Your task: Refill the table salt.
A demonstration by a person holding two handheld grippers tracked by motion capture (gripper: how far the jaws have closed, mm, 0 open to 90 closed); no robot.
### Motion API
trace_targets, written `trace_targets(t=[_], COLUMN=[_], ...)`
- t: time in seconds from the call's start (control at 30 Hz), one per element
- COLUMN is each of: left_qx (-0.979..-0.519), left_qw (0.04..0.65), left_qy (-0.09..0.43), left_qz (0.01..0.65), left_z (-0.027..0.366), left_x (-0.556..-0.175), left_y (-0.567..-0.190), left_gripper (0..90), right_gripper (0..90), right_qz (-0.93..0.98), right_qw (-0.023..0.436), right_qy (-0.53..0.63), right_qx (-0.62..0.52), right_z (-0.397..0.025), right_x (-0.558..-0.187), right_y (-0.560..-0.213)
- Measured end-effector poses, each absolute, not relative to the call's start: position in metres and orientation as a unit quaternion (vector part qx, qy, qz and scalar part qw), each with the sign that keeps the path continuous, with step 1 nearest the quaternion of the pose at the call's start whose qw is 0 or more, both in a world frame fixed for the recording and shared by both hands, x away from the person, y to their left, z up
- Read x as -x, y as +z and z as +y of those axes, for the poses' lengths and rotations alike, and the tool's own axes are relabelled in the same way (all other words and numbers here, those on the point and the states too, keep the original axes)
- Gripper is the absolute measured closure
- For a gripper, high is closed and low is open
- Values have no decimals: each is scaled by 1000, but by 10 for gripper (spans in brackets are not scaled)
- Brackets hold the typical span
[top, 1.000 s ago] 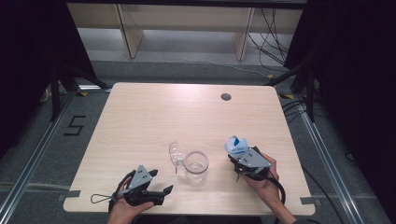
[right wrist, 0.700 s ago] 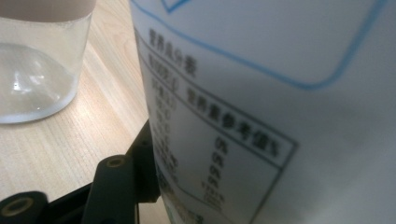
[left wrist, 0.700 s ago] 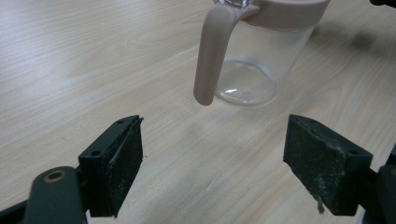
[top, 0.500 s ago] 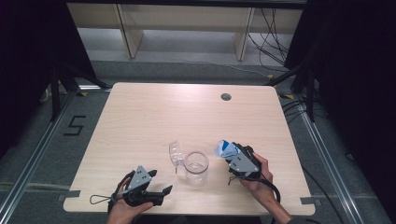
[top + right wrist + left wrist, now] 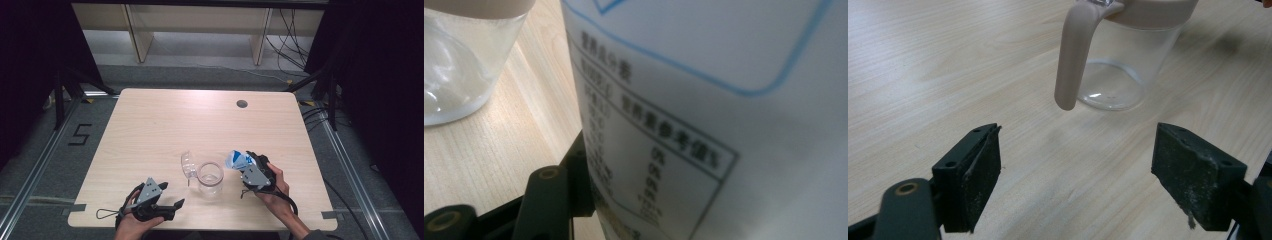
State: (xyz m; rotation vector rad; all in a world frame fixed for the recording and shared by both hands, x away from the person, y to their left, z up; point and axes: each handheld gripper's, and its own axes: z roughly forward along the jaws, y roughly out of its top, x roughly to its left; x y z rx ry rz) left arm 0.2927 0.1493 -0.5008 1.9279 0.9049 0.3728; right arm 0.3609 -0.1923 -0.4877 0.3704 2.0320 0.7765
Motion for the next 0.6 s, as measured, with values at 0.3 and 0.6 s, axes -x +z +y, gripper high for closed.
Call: trace_targets(t=[0.3,0.6], left_qx=[-789,-794], left_qw=[470,467], left_qy=[154,152], left_qz=[365,359], left_z=[149,148], left_x=[-294,-295], left_y=[-500,-500], left_gripper=[194,194], right_gripper=[457,457], right_qz=[828,821], right_qw=[453,472], right_qy=[301,288], right_qx=[-139,-140], right_z=[-188,-185], right_x=[-363,-361], right_y=[-488,-490])
